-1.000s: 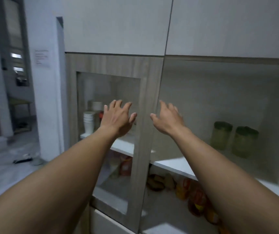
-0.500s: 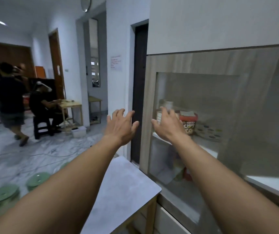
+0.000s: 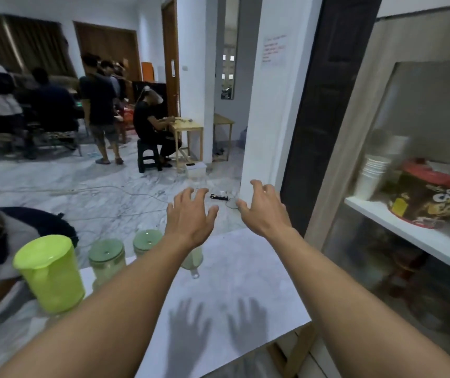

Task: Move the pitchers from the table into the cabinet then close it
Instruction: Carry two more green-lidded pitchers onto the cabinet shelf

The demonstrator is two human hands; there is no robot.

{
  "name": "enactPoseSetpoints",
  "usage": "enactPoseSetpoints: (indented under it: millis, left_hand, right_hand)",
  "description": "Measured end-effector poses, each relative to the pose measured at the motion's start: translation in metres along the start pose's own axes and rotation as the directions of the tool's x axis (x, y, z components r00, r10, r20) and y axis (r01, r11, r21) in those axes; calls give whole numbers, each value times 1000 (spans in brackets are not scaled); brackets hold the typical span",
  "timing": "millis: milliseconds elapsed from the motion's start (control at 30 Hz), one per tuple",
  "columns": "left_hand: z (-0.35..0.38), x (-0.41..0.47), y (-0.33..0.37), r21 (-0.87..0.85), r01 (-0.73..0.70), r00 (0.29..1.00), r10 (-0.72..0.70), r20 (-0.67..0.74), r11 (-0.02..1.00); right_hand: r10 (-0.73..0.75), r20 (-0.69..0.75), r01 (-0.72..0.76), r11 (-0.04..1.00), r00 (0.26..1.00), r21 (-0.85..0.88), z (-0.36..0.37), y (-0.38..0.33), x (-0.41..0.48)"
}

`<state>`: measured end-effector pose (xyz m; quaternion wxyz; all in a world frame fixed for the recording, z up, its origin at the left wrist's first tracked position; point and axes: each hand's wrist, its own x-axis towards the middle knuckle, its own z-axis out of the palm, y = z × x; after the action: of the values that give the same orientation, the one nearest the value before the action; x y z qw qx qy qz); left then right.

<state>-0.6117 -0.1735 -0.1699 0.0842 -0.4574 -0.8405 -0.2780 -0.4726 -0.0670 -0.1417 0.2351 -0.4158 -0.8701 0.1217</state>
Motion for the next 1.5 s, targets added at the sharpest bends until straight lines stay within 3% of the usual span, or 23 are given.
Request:
enactPoseSetpoints:
  millis: [267,533,667,833,933,1133,1500]
  left_hand:
    - [53,-5,-97,-29,317,948,-316,21,948]
    - [130,-13,-145,-86,605,794,-608,-10,791]
    - [163,-17,-166,-190,699,694,-718,-52,689]
    - [199,-9,-191,-456,805,444,-895,39,379]
    - [212,-3,-204,-504,820,374,-921,111,272]
    - [230,0,-216,-550,787,403,-907,118,279]
    - [222,26,-212,-575,676,524,-849,-66,462]
  right_hand:
    - [-96,241,61,987,966,148,135,-23,42]
    - [-93,369,-3,968,925,252,244,-4,53]
    - [-78,368,-31,959,926,282,284,4,53]
    - [41,355,-178,915,934,362,326,14,56]
    - [150,408,-338,833,901,439,347,14,58]
    - [232,485,-488,707,843,511,371,20,62]
    - [226,388,-438,633,893,638,366,13,84]
